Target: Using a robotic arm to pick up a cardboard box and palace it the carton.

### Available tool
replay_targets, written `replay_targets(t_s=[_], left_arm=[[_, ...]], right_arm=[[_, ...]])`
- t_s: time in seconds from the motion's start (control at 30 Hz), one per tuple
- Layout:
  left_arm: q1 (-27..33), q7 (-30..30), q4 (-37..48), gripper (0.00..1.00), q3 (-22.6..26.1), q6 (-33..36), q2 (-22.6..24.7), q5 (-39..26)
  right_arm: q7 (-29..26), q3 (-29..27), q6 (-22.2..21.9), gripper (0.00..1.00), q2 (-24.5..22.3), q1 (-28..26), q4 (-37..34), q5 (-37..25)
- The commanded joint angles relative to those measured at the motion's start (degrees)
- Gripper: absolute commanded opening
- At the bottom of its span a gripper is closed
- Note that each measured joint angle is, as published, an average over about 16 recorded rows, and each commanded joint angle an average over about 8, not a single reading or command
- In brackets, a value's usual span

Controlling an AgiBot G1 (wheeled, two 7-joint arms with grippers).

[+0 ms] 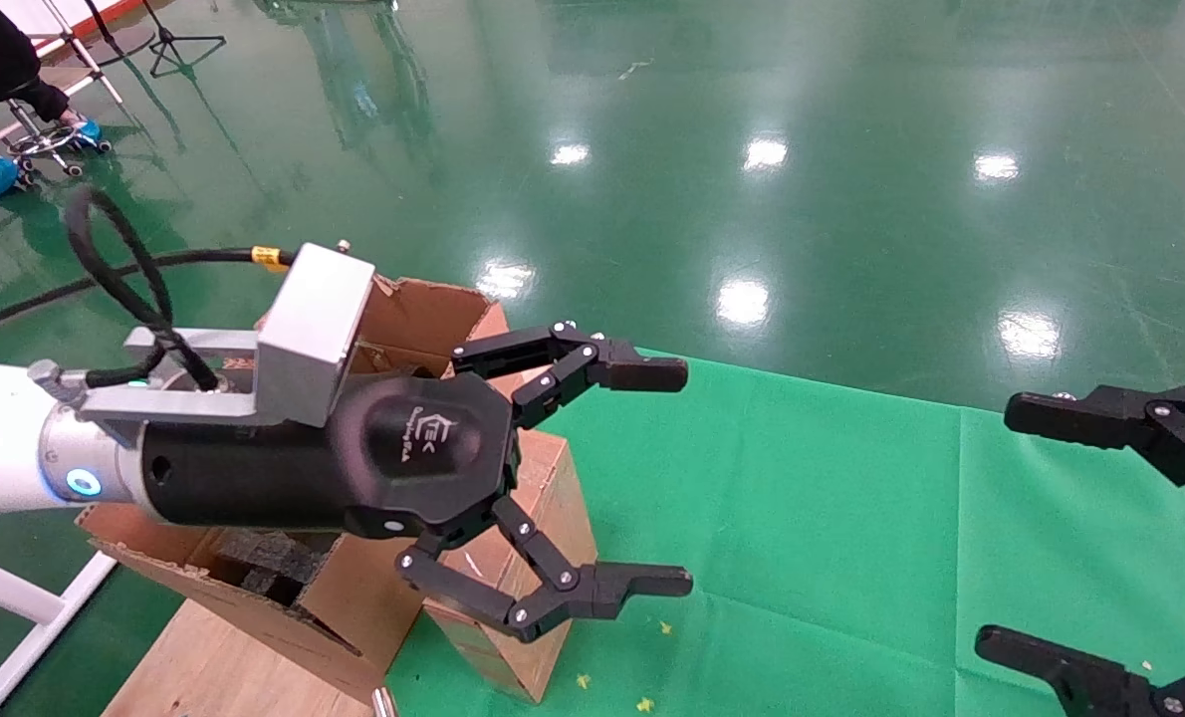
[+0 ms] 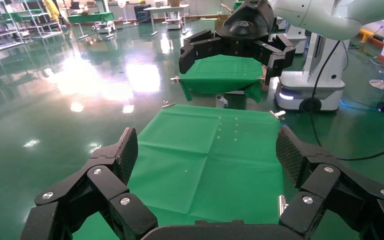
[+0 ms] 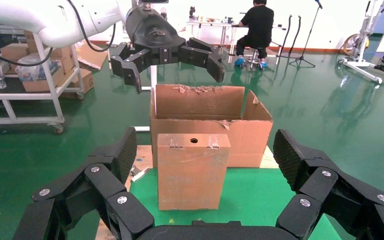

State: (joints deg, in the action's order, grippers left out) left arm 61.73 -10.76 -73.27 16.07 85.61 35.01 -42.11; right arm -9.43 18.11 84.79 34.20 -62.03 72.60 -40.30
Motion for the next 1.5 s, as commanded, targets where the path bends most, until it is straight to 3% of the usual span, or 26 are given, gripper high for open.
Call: replay_targets(t_s=[0.03,0.4,0.43,0.63,0.67,0.7,0.93,1.23,1.37,1.5], left_arm=[[0.0,0.0,0.0,1.00,0.0,0.0,0.0,0.0],[0.0,0.0,0.0,1.00,0.0,0.0,0.0,0.0],[0.0,0.0,0.0,1.00,0.0,0.0,0.0,0.0],[0.1,-1.4,-0.2,1.00,0.9,-1.2,-1.0,-2.7],[0.2,-1.9,-0.4,1.00,1.3,-1.7,-1.3,-3.8],[0.4,-2.6,-0.6,1.00,1.8,-2.2,-1.7,-5.2],[2.8,-6.8,-2.5,1.00,5.1,-4.8,-3.6,-13.8],[4.5,-7.7,-3.0,1.00,6.3,-5.8,-4.7,-18.7],[7.6,-10.8,-3.8,1.00,8.0,-7.3,-5.7,-25.9],[12.5,-17.6,-4.2,1.00,10.3,-7.8,-5.3,-34.0]], right_arm=[[0.0,0.0,0.0,1.00,0.0,0.0,0.0,0.0],[0.0,0.0,0.0,0.97,0.0,0.0,0.0,0.0],[0.0,0.0,0.0,0.88,0.0,0.0,0.0,0.0],[0.0,0.0,0.0,0.13,0.0,0.0,0.0,0.0],[0.0,0.0,0.0,0.04,0.0,0.0,0.0,0.0],[0.0,0.0,0.0,0.00,0.0,0.0,0.0,0.0],[0.0,0.0,0.0,0.00,0.0,0.0,0.0,0.0],[0.0,0.0,0.0,0.00,0.0,0.0,0.0,0.0],[0.0,0.0,0.0,0.00,0.0,0.0,0.0,0.0],[0.0,0.0,0.0,0.00,0.0,0.0,0.0,0.0]])
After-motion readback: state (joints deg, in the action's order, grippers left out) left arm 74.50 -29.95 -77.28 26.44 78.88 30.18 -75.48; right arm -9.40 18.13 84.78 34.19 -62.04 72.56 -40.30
